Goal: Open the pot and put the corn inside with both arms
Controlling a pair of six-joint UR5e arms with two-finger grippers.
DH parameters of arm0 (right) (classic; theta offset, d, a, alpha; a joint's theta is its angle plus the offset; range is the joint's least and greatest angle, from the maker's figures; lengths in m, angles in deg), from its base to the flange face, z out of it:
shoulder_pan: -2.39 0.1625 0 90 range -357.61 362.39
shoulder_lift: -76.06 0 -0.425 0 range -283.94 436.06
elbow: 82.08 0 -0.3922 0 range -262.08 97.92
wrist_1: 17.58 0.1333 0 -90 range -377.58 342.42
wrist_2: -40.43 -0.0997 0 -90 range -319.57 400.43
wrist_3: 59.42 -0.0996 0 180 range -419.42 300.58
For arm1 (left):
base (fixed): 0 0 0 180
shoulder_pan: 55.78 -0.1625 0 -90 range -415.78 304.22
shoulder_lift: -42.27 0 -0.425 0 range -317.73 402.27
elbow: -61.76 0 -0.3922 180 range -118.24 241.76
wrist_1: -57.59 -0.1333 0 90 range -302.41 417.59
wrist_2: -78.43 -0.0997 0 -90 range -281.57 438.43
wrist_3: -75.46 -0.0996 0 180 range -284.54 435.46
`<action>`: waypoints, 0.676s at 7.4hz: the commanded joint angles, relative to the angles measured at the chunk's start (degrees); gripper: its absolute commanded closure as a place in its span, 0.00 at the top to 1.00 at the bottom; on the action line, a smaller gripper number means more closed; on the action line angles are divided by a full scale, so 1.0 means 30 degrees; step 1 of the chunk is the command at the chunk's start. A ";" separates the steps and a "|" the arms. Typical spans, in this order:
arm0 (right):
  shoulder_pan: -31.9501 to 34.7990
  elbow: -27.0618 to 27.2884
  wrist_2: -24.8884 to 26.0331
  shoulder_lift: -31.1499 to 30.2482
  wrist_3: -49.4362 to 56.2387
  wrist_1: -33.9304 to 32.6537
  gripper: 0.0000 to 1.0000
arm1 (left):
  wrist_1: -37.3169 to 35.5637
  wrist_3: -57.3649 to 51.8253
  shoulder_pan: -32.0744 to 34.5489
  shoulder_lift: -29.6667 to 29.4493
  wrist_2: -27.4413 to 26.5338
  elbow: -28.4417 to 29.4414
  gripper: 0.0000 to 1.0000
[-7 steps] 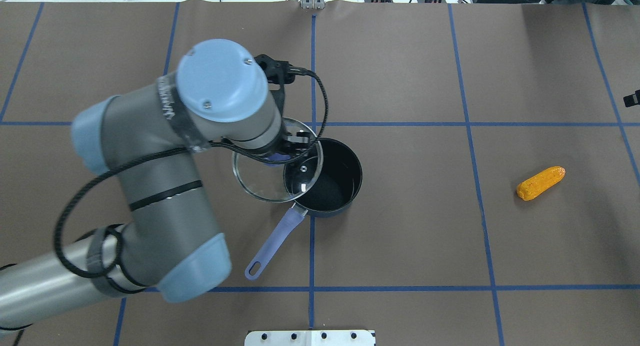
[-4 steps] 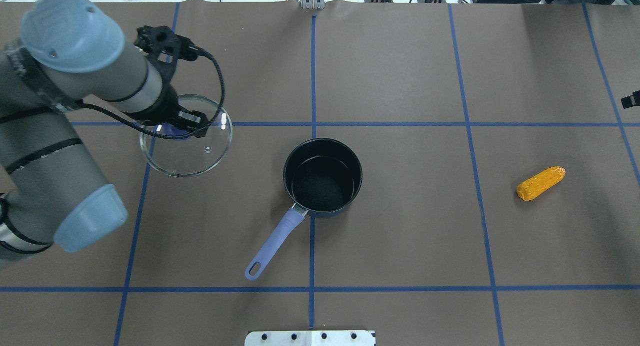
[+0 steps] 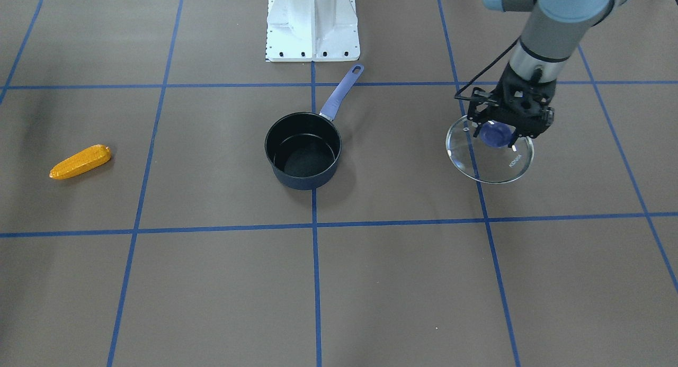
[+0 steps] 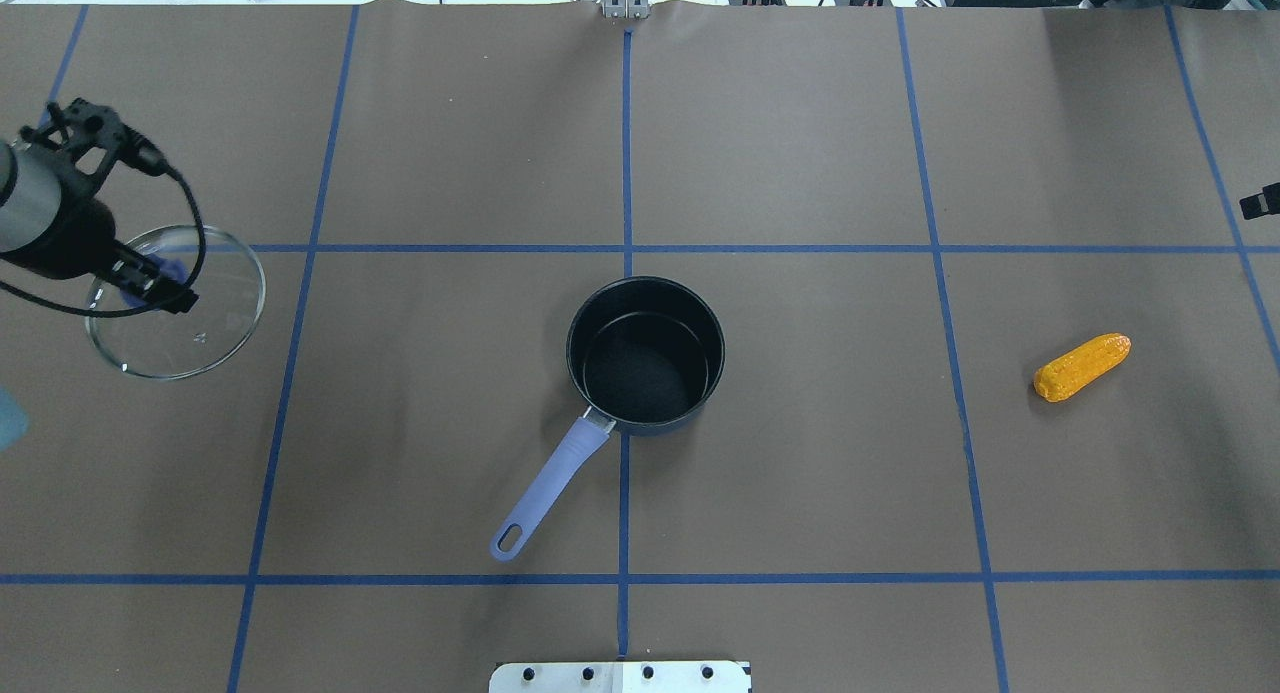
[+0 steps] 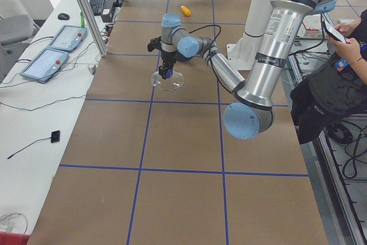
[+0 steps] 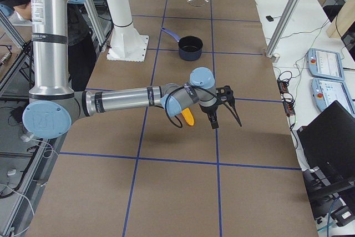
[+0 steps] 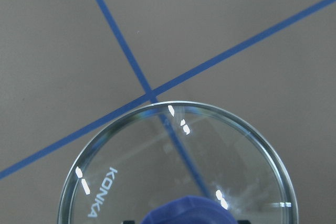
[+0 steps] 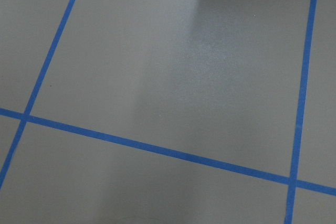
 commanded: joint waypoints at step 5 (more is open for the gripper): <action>-0.0025 -0.0147 -0.0007 0.0033 0.0001 0.0213 1.00 | 1.0772 0.0063 -0.0216 0.5034 0.0851 0.4067 0.30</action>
